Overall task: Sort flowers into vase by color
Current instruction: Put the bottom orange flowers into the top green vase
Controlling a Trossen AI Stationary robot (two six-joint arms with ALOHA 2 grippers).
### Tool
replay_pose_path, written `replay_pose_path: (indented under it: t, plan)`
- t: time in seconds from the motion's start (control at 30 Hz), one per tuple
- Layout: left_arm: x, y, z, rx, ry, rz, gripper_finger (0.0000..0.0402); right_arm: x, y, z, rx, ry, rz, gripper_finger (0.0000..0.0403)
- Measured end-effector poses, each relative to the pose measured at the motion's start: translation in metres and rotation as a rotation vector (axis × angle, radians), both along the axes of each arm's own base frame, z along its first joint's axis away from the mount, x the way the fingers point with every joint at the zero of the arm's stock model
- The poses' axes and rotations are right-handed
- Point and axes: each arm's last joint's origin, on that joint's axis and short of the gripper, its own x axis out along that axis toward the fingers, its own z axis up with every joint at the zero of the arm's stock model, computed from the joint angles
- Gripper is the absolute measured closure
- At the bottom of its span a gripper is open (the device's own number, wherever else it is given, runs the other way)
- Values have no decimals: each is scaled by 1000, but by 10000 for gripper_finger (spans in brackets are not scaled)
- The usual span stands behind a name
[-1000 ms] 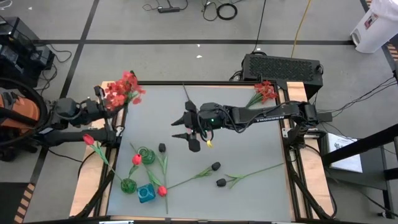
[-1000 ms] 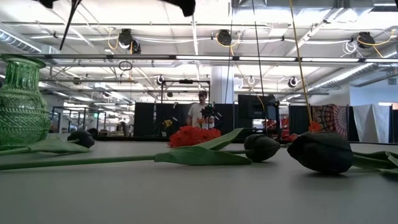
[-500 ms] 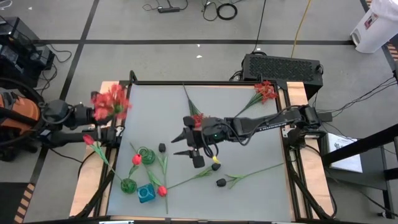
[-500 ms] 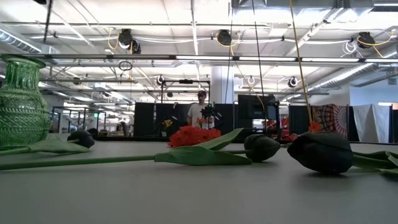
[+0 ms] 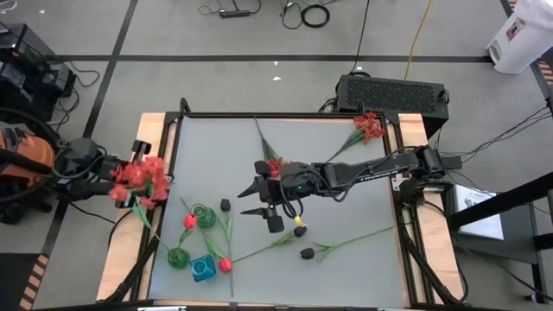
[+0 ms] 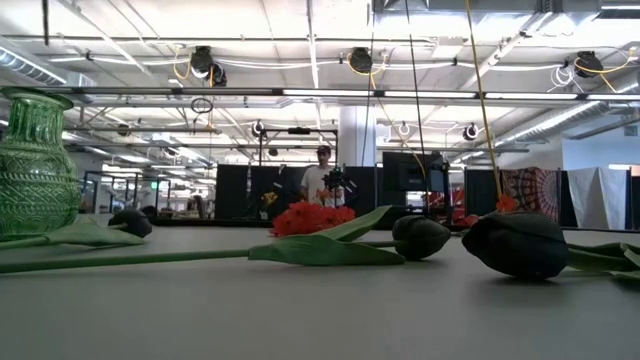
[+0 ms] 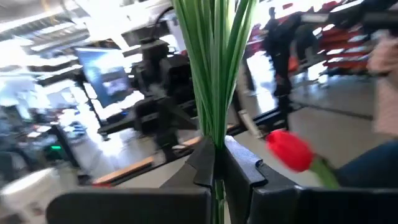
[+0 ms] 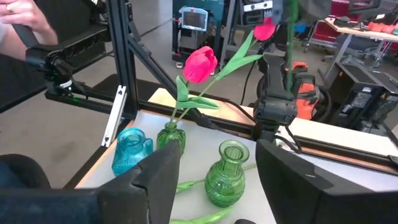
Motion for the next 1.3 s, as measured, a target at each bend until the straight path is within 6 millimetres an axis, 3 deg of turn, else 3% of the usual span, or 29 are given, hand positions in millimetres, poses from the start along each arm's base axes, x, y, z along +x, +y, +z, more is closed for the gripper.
replay_pose_path:
  t: [0.9, 1.3]
  plan:
    - [3, 0, 2, -250, 86, -42, 384, 0, 1, -1, 40, 11, -5, 200]
    - [3, 0, 1, -250, 97, -41, 384, 0, 1, -1, 40, 12, -5, 200]
